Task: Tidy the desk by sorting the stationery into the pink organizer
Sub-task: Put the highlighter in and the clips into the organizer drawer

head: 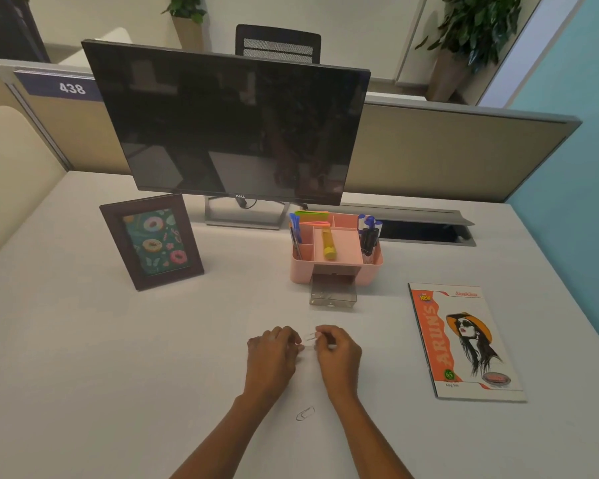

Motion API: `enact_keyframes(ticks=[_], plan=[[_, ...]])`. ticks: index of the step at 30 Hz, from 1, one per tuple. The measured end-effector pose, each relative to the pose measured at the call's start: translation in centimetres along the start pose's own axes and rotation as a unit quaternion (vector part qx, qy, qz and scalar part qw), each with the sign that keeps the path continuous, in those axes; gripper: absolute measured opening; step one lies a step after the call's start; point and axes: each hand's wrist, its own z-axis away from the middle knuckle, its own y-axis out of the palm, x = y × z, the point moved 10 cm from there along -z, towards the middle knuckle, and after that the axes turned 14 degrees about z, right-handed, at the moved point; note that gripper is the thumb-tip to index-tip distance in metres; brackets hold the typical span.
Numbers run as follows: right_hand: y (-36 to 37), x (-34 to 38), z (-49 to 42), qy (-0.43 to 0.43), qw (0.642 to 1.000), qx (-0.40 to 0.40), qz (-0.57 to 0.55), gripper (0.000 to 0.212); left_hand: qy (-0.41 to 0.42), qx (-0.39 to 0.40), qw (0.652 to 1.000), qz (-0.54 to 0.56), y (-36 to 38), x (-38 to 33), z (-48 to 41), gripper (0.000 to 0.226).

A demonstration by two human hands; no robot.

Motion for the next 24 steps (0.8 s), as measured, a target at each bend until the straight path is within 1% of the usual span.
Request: enact_keyframes(ticks=[3,5,7,9,11,14,18,21,24], plan=[[-2.0,-0.5,-1.9,0.059,0.996,-0.054,-0.040,0.011,0.012,0.052,0.999,-0.009,0.8,-0.3,0.8,0.017],[-2.9,-0.6,-3.3,0.090,0.990,-0.077,-0.076,0.011,0.030,0.117,0.992,-0.044,2.1,-0.6,1.9,0.034],[-3.3,-0.7,-4.6,0.114,0.983,-0.093,-0.106,0.012,0.039,0.188,0.978,-0.084,3.7,-0.6,3.3,0.054],[-3.3,-0.8,-5.6,0.136,0.979,-0.096,-0.121,0.016,0.054,0.222,0.966,-0.124,4.7,-0.4,4.5,0.060],[-3.0,-0.8,-6.1,0.137,0.979,-0.091,-0.123,0.019,0.062,0.233,0.960,-0.142,5.1,-0.2,5.2,0.058],[-2.7,-0.7,-5.9,0.135,0.979,-0.081,-0.130,0.022,0.064,0.240,0.957,-0.149,5.3,-0.4,5.4,0.048],[-2.2,-1.3,-4.5,0.147,0.975,-0.075,-0.149,0.017,0.055,0.232,0.961,-0.141,5.0,-0.6,4.9,0.038],[-1.8,-1.9,-3.3,0.156,0.968,-0.061,-0.189,0.014,0.051,0.220,0.965,-0.131,4.9,-0.6,4.5,0.033],[-1.6,-2.6,-2.3,0.160,0.966,-0.051,-0.196,0.014,0.045,0.217,0.967,-0.127,5.0,-0.5,4.2,0.026]])
